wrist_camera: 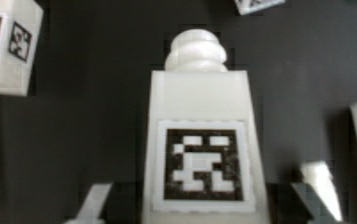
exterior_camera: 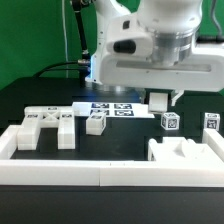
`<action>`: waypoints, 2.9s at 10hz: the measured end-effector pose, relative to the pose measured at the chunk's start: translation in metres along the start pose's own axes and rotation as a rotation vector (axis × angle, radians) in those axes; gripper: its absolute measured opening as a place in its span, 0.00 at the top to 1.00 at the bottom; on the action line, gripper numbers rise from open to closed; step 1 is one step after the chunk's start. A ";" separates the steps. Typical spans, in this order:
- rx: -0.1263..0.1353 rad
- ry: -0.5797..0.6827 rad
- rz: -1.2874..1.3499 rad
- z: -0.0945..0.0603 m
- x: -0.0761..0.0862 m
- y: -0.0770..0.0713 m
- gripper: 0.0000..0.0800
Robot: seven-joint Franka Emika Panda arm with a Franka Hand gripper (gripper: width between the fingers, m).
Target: Assemble chair
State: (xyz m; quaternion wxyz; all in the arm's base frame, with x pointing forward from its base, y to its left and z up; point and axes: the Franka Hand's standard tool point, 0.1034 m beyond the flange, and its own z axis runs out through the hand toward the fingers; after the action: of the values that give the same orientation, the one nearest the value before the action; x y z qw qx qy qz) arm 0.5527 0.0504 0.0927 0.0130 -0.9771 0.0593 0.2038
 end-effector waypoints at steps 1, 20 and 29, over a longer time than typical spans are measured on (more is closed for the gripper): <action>0.005 0.066 -0.008 -0.011 0.003 -0.007 0.64; 0.030 0.830 -0.155 -0.044 0.053 -0.046 0.64; 0.025 0.987 -0.189 -0.036 0.071 -0.056 0.64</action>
Offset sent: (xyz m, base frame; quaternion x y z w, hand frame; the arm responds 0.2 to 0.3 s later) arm 0.0000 0.0000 0.0000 0.0000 0.1938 0.0000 0.9810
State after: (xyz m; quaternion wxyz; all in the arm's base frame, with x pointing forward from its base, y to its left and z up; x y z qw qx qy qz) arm 0.6381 0.0966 0.0976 0.0137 -0.9579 -0.0281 -0.2853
